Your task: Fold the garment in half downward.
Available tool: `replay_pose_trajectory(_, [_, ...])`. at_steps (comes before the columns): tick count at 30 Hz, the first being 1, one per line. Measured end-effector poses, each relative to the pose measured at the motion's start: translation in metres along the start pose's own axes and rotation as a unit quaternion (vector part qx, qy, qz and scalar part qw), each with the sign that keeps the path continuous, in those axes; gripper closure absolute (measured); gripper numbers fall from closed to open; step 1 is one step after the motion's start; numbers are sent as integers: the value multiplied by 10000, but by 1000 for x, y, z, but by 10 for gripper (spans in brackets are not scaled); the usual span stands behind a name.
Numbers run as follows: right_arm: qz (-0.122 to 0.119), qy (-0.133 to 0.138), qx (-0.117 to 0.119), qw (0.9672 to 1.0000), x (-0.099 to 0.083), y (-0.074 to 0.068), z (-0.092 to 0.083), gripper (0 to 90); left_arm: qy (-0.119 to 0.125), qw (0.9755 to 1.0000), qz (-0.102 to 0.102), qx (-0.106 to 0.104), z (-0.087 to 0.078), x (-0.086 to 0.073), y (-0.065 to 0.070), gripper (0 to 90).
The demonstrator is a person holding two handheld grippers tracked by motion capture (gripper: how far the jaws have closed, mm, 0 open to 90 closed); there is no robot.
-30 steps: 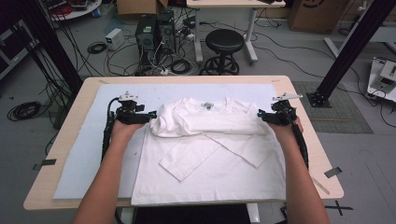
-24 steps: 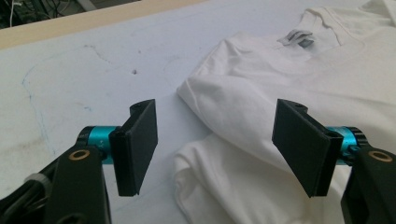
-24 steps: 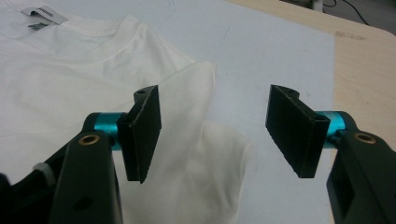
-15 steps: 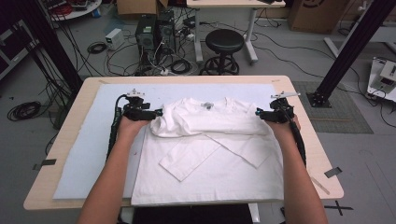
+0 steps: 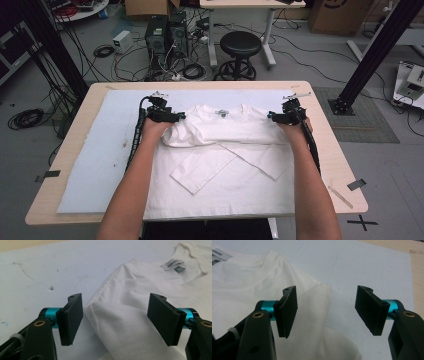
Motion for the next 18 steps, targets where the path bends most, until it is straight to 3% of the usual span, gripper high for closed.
replay_pose_trajectory(4, [22,-160,-12,9999,0,0,13,361,-23,9999,25,112,9,2,-4,287])
replay_pose_trajectory(7, [-36,-284,-12,9996,-4,0,21,479,-217,9996,-35,154,15,-6,-10,295])
replay_pose_trajectory(10, [-53,-301,12,9995,-5,-1,24,616,-218,9993,209,198,15,-8,-12,421])
replay_pose_trajectory(11, [-44,-298,60,9995,-6,-2,25,657,-213,9994,247,108,14,-8,-11,501])
replay_pose_trajectory(13, [-126,-318,20,9994,-6,-3,25,753,-232,9992,143,-309,15,-10,-4,713])
replay_pose_trajectory(15, [-118,-315,31,9994,-5,-4,25,787,-270,9989,247,-301,14,-11,-2,790])
replay_pose_trajectory(18, [-222,-289,-1,9993,-1,-5,18,843,-157,9985,379,-350,8,-6,5,828])
Point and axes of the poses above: each handheld gripper's, and its own axes: z roughly forward along the jaws, x roughly out of its top, y roughly to its right, the point moved 10 cm from there along z, roughly forward along the jaws, and after that the axes turned 12 degrees about -z, right-handed, at the moved point
